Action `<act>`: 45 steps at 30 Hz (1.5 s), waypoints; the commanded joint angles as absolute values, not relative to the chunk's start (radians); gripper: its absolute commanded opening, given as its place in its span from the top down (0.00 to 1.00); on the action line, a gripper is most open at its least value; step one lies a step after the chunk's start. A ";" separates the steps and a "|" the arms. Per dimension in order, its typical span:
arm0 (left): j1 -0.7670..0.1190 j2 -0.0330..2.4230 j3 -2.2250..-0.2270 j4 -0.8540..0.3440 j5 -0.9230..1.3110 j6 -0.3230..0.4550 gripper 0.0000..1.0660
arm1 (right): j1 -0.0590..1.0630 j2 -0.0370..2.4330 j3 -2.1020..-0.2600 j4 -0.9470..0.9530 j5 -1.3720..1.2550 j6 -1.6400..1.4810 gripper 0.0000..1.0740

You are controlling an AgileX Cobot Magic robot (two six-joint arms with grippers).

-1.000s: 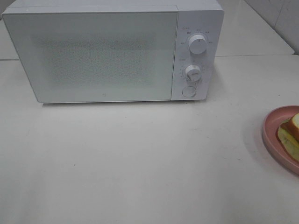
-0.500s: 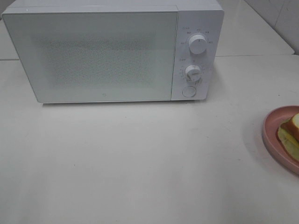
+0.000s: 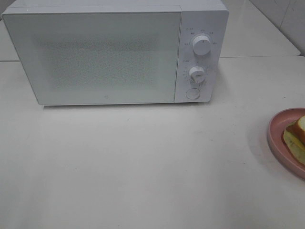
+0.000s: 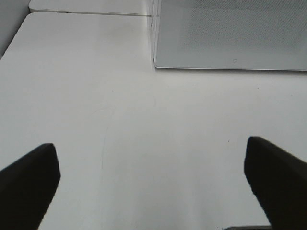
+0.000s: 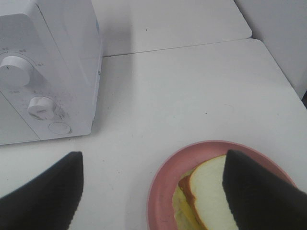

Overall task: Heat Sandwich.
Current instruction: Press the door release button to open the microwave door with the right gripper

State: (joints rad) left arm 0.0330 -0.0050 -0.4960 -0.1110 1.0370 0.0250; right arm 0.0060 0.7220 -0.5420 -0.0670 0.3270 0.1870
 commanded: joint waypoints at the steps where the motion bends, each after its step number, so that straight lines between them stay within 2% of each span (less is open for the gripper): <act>1: 0.033 -0.031 -0.492 -0.113 1.026 0.025 0.05 | 0.001 0.744 -0.548 -0.069 0.291 0.190 0.29; 13: 0.033 -0.031 -0.492 -0.113 1.026 0.025 0.05 | 0.001 0.900 -0.545 -0.078 0.144 0.183 0.29; 28: 0.033 -0.031 -0.492 -0.113 1.026 0.025 0.05 | 0.001 1.022 -0.298 -0.064 -0.534 0.130 0.29; 37: 0.033 -0.031 -0.492 -0.113 1.026 0.025 0.05 | 0.004 1.147 -0.240 0.022 -0.734 0.074 0.29; 40: 0.033 -0.031 -0.492 -0.113 1.026 0.025 0.05 | 0.036 1.172 -0.237 0.058 -0.755 0.063 0.29; 41: 0.033 -0.031 -0.492 -0.113 1.026 0.025 0.05 | 0.085 1.201 -0.233 0.103 -0.787 0.015 0.29; 45: 0.033 -0.031 -0.492 -0.113 1.026 0.025 0.05 | 0.166 1.245 -0.233 0.179 -0.815 -0.077 0.29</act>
